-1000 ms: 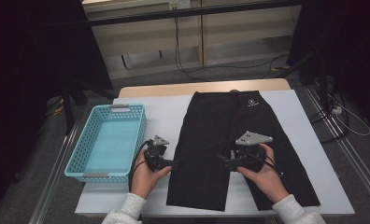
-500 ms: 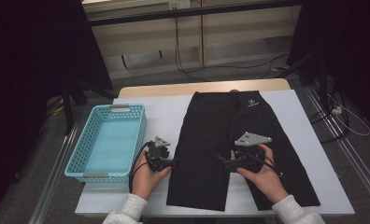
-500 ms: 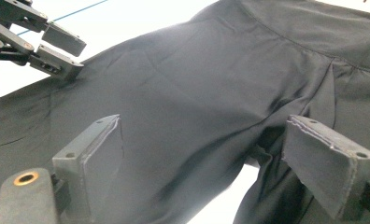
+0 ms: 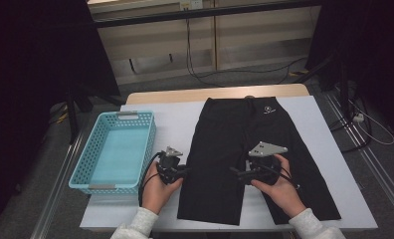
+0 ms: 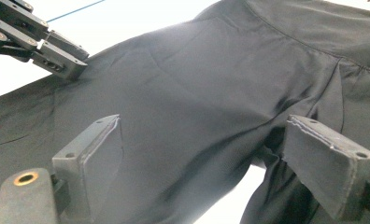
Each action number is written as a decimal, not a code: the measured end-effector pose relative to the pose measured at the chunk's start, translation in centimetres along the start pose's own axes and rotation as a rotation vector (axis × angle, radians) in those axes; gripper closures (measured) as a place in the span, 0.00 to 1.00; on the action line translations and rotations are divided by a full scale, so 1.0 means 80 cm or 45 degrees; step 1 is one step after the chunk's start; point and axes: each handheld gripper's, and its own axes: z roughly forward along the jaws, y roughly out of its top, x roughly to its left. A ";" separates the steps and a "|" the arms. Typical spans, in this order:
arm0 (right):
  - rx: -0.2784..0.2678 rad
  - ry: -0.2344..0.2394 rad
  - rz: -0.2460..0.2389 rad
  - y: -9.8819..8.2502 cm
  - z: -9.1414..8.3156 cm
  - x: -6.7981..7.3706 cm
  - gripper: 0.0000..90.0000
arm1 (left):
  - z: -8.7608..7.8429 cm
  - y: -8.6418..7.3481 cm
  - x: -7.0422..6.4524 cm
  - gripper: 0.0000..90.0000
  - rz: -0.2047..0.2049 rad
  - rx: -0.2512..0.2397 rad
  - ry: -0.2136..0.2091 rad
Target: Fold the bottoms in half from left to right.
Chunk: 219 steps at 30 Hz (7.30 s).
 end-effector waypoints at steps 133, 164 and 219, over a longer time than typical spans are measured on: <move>0.014 0.095 0.072 0.067 0.120 0.002 0.41 | 0.017 0.022 -0.059 0.99 -0.018 -0.186 -0.342; 0.215 -0.097 0.020 0.011 0.045 -0.056 0.88 | 0.036 0.035 -0.076 0.99 0.062 -0.167 -0.382; -0.098 -0.400 0.254 0.111 0.005 -0.196 1.00 | -0.002 0.096 -0.120 0.90 0.128 -0.376 -0.557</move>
